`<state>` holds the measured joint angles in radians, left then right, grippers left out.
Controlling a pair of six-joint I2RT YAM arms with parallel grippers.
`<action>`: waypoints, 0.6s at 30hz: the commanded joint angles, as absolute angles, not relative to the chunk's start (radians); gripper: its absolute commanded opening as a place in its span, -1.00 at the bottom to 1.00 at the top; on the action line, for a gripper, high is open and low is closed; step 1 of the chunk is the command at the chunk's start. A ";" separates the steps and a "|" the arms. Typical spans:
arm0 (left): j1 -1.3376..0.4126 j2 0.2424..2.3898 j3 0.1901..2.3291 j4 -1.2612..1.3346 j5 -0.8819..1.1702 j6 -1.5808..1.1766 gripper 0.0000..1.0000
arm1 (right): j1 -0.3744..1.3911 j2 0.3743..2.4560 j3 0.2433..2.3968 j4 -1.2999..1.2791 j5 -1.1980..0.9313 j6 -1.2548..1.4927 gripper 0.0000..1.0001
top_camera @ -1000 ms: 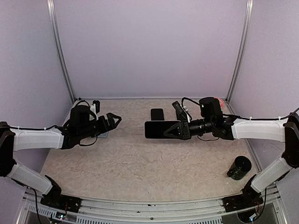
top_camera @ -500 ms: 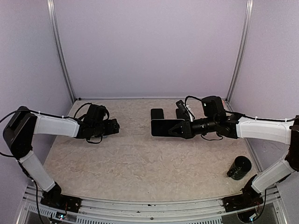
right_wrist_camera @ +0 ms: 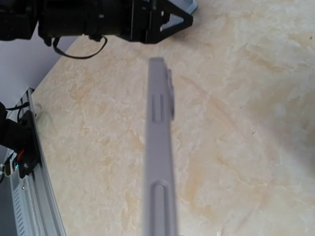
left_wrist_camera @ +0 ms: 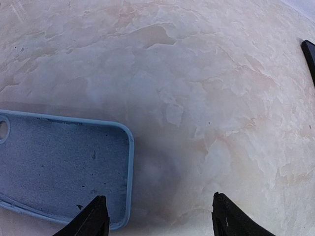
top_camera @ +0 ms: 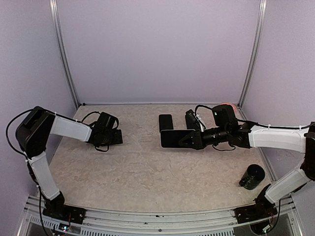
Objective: Put the phone into the phone case
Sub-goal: Move the phone case to the center of the board.
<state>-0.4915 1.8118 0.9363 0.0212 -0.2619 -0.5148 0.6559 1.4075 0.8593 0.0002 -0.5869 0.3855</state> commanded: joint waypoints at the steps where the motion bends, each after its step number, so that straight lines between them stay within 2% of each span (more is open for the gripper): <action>1: -0.471 1.850 0.987 0.020 -0.277 -0.486 0.32 | 0.648 1.371 0.848 0.040 -0.591 0.376 -1.00; 10: -0.461 1.937 1.015 0.021 -0.276 -0.488 0.00 | 0.649 1.380 0.851 0.041 -0.591 0.372 -1.00; 18: -0.459 1.950 1.000 0.039 -0.266 -0.494 -0.56 | 0.648 1.399 0.851 0.051 -0.599 0.380 -1.00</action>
<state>-0.4648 1.9205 1.0073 0.0502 -0.2840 -0.4900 0.6559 1.4078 0.8497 -0.0002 -0.5854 0.3840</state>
